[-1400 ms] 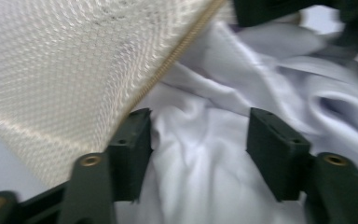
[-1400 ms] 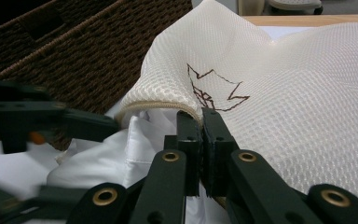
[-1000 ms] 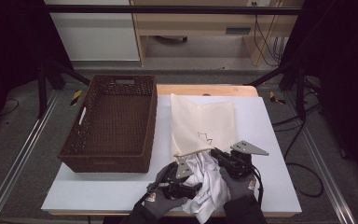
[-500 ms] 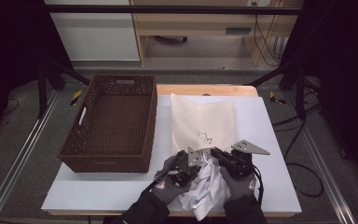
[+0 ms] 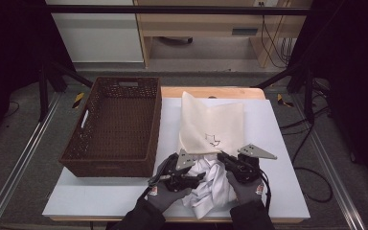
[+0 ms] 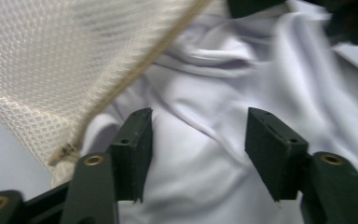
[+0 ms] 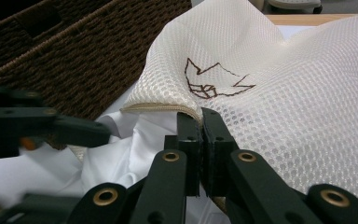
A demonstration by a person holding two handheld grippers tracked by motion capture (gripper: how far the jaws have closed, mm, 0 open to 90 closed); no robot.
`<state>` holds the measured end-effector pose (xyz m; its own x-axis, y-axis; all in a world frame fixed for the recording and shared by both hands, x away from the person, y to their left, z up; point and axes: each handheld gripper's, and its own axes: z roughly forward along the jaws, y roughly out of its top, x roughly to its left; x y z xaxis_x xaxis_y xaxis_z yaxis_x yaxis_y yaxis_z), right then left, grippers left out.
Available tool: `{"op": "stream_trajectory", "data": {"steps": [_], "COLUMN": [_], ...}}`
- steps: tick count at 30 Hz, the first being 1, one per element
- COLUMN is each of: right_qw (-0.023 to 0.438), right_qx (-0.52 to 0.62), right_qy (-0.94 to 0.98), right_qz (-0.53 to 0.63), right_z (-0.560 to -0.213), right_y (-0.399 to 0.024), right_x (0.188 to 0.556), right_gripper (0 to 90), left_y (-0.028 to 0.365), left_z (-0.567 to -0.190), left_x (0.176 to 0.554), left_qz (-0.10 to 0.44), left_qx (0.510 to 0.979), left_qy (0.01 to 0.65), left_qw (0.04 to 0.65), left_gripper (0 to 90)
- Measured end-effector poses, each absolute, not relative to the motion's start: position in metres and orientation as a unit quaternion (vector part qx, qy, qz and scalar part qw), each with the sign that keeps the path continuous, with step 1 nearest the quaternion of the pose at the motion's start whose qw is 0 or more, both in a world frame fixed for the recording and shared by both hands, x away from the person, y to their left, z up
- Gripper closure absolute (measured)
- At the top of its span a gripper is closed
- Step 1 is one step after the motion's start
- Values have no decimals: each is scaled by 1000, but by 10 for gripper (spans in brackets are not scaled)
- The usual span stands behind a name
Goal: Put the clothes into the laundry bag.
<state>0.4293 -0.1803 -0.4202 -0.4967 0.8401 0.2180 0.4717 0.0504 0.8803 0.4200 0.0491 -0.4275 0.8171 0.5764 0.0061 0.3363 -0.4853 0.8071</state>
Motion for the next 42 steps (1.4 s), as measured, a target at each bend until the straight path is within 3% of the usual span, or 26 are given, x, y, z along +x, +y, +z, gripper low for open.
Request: {"op": "stream_trajectory", "data": {"steps": [3,6,8,13,17,21,26,31,39,42], "right_qw": [181,181,178,175,177,177,180,182,180,180], "right_qx": [467,466,467,467,466,466,461,458,465,465], "right_qy": [703,704,704,705,705,703,701,699,700,701], "right_qz": [506,504,505,504,504,506,513,519,512,510], "right_z": [-420,-421,-421,-423,-422,-422,-417,-413,-418,-419], "right_y": [-180,-179,-178,-177,-178,-179,-179,-181,-183,-183], "right_x": [429,430,430,432,431,431,428,425,428,428], "right_gripper": [878,878,878,879,881,882,882,881,880,880], "left_y": [48,42,37,36,33,23,7,6,28,42], "left_z": [-436,-455,-465,-460,-445,-435,-455,-459,-437,-427], "left_x": [413,422,427,432,427,429,451,462,439,426], "left_qz": [138,122,124,125,127,138,164,169,137,134], "left_qx": [861,868,874,870,862,862,867,857,847,845], "left_qy": [261,277,279,289,271,261,279,298,280,273], "left_qw": [414,393,378,379,410,412,379,386,430,440], "left_gripper": [328,359,446,793,827,828,823,791,472,401]}}
